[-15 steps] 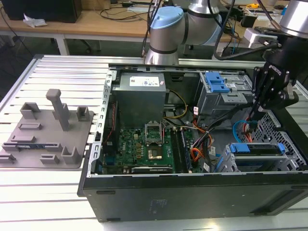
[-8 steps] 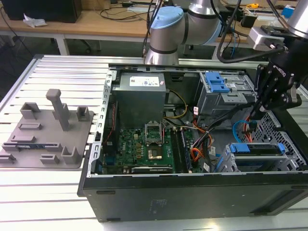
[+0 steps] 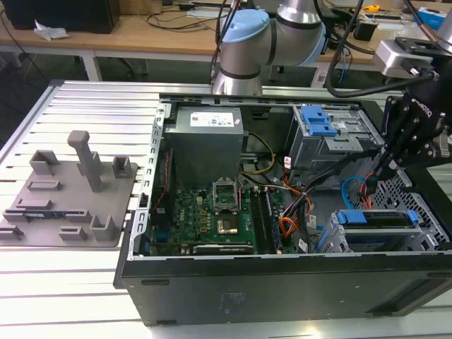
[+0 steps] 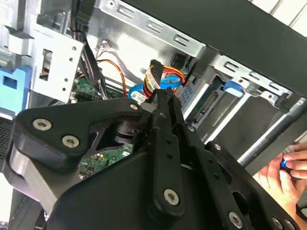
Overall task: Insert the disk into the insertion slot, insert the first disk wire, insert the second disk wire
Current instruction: 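Insert the first disk wire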
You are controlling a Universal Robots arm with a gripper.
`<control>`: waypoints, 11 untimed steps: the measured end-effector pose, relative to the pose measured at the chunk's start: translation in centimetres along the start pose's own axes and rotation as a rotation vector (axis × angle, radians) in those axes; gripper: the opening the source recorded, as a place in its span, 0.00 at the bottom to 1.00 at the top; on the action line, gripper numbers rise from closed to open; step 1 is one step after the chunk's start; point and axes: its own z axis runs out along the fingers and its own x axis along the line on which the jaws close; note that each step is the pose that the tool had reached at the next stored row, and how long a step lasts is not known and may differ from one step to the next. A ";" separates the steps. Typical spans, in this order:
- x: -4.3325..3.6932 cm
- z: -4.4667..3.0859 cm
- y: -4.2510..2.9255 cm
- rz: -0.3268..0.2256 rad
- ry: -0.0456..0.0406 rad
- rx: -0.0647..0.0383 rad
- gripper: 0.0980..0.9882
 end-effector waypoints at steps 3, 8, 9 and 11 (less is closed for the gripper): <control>0.87 0.03 -0.07 -0.005 0.0002 0.000 0.07; 1.15 0.04 -0.09 -0.010 0.0004 0.001 0.07; 1.15 0.04 -0.10 -0.010 0.0004 0.001 0.07; 1.15 0.04 -0.09 -0.010 0.0005 0.001 0.07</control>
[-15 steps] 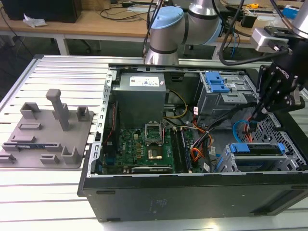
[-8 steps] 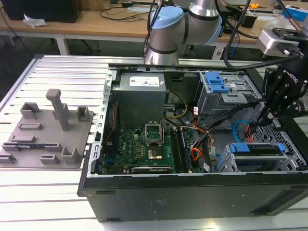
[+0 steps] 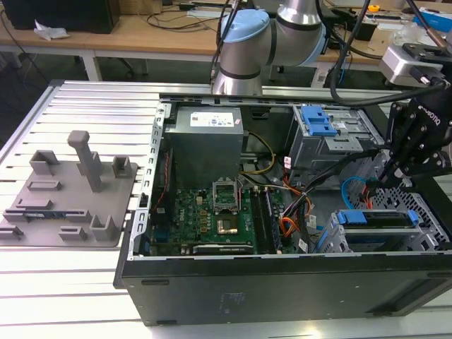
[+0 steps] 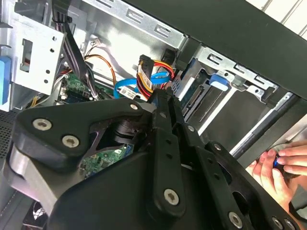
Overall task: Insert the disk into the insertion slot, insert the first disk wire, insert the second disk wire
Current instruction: 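Insert the first disk wire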
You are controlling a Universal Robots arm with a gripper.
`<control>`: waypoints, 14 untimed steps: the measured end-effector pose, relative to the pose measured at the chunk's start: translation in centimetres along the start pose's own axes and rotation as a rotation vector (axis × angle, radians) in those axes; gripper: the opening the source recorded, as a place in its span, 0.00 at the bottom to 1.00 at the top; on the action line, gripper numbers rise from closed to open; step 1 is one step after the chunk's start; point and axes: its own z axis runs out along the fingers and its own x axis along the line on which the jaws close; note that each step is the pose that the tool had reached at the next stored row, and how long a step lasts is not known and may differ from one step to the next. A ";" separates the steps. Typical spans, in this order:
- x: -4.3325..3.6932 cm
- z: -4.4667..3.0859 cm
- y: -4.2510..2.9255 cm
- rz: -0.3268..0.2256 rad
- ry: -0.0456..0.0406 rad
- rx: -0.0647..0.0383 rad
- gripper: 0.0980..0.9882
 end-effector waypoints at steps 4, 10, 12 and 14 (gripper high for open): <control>0.14 0.05 -0.01 -0.014 -0.0107 0.007 0.07; 0.30 0.06 -0.02 -0.017 -0.0119 0.009 0.07; 0.50 0.08 -0.03 -0.016 -0.0128 0.014 0.07; 0.95 0.10 -0.07 -0.017 -0.0162 0.018 0.07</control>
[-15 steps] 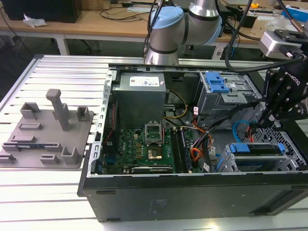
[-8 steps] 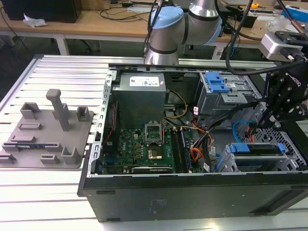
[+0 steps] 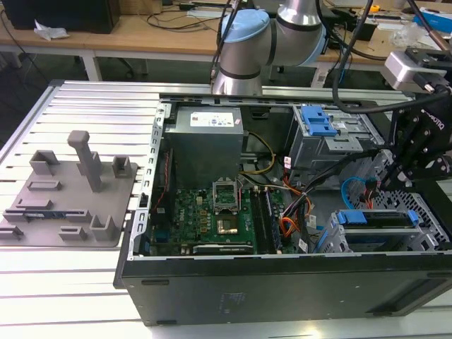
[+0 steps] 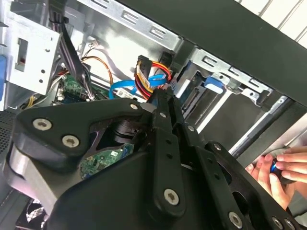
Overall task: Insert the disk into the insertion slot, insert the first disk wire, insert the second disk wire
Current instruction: 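Insert the first disk wire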
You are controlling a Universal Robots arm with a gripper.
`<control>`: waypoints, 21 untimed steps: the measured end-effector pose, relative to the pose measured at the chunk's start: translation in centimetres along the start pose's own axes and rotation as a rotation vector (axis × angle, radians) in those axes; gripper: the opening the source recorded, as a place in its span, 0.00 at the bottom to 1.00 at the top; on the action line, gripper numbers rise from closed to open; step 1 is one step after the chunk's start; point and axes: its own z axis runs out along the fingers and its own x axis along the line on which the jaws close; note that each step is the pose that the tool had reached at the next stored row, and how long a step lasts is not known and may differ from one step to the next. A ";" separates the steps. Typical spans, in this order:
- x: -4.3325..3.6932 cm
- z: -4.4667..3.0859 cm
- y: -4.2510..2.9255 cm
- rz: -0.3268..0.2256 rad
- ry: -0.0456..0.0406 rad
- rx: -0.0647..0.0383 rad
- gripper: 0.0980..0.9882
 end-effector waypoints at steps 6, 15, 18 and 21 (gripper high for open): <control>1.63 0.04 -0.09 0.000 -0.0021 0.000 0.07; 2.35 0.35 -0.17 0.000 -0.0022 -0.007 0.07; 2.40 0.37 -0.28 0.000 -0.0023 -0.007 0.07; 2.52 0.44 -0.38 0.000 -0.0022 -0.007 0.07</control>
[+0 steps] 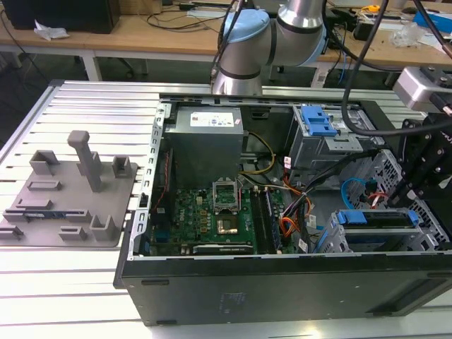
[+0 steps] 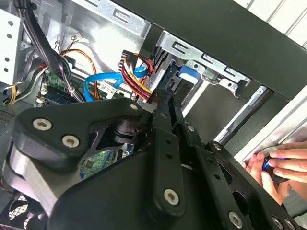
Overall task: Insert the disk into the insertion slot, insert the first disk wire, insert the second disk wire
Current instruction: 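Insert the first disk wire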
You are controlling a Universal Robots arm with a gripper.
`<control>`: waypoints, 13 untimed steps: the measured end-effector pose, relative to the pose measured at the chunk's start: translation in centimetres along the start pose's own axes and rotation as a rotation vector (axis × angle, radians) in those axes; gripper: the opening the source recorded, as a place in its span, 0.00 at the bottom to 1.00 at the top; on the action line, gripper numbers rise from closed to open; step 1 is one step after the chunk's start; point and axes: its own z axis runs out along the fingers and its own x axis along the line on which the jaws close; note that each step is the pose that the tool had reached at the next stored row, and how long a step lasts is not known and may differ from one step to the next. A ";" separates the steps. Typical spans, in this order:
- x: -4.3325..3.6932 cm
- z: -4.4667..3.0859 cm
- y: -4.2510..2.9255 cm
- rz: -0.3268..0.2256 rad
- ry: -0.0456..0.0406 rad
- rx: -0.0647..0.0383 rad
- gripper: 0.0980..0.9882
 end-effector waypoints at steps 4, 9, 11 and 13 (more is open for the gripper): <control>0.28 0.11 -0.03 0.000 0.0001 0.000 0.07; 0.32 0.14 -0.03 0.000 0.0002 0.000 0.07; 0.32 0.24 -0.03 0.000 -0.0001 0.000 0.07; 0.31 0.39 -0.04 0.000 0.0000 0.001 0.07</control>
